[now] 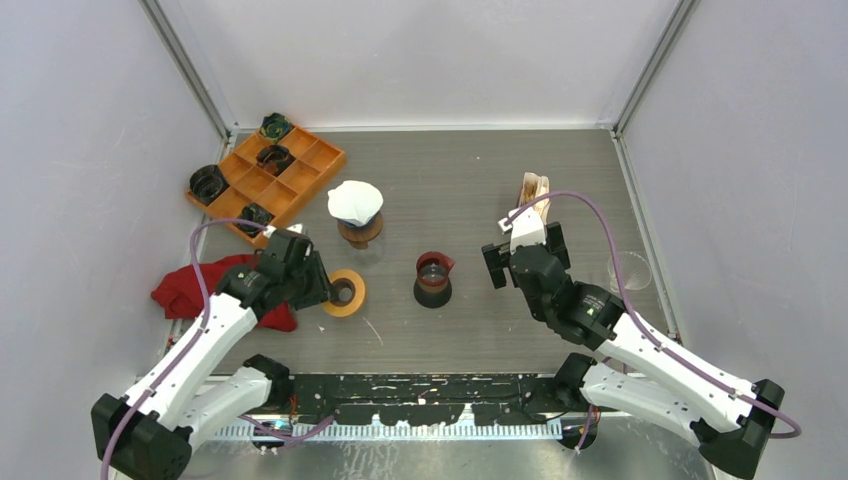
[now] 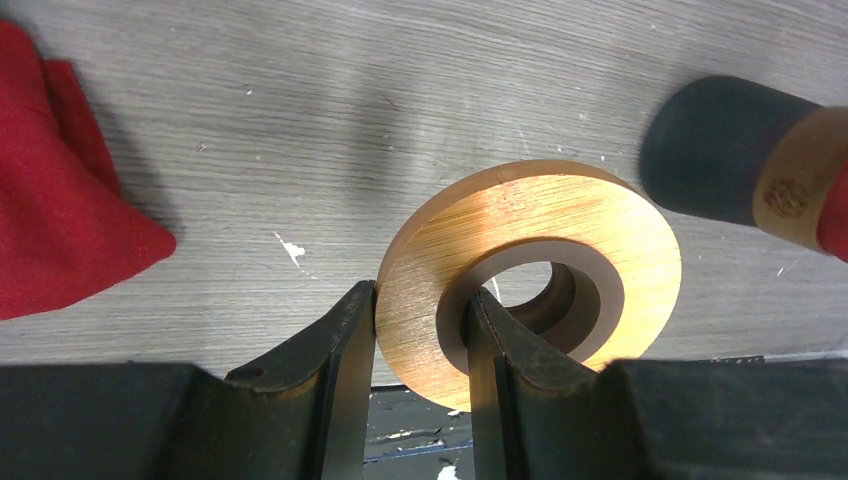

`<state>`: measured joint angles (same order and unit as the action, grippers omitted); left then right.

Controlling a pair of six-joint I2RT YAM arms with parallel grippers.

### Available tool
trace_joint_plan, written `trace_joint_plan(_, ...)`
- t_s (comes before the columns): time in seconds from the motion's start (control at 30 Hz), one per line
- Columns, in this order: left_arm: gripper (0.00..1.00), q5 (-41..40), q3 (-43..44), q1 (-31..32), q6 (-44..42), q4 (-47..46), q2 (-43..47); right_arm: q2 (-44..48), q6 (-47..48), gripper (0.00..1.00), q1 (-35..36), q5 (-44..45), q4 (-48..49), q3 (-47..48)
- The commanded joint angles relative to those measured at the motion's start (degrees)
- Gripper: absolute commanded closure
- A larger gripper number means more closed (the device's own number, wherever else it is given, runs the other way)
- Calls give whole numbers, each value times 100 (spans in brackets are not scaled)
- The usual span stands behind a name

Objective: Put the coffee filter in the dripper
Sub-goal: Pick up the connecting ring from the center of the board, then place the connecting ring on the coffee server.

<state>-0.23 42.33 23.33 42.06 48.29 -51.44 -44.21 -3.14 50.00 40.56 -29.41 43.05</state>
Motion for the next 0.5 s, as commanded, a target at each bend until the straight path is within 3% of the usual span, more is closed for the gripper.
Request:
trace_joint_plan(0.0,85,-405,599,501,83,295,-3,151,6,0,-35,265,43,193)
trace_joint_plan(0.23,86,-1134,1577,1556,63,568,-642,228,19,0,-34,430,229,-22)
trace_joint_plan(0.47,86,-1458,2523,2130,-168,684,-1375,652,15,0,-38,547,448,-198)
